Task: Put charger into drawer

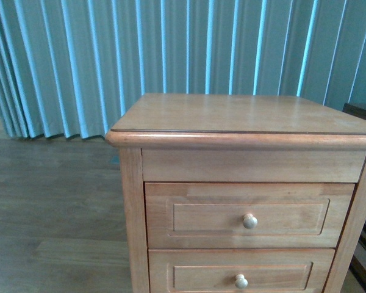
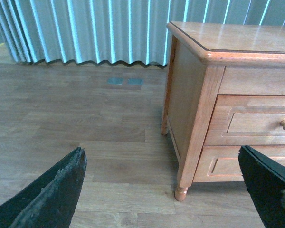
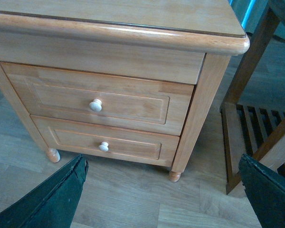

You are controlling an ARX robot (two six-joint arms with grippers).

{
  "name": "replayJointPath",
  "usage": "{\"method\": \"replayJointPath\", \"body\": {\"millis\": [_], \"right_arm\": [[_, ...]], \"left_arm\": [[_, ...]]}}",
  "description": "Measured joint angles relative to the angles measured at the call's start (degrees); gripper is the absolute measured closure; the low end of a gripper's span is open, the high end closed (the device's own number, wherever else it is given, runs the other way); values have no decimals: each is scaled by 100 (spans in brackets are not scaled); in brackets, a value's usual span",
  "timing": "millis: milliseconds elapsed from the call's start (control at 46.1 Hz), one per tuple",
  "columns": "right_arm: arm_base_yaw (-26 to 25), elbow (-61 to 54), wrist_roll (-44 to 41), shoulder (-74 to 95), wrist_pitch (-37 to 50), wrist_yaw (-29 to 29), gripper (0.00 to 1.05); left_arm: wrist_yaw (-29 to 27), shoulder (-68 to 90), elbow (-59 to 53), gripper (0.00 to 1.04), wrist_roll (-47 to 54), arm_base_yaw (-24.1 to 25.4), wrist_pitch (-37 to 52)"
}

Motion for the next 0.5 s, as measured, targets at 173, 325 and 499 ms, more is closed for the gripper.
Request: {"method": "replayJointPath", "body": {"millis": [173,325,499], "right_arm": [[35,-77,107,15,208,149,10],[382,-1001,728,-352,2168,1438,44],[697,-1357,820,-892,1982,1784,77]], "left_arm": [[-2,0,0,6,0,0,0],[-2,0,0,6,0,0,0],[0,0,0,6,0,0,0]]}}
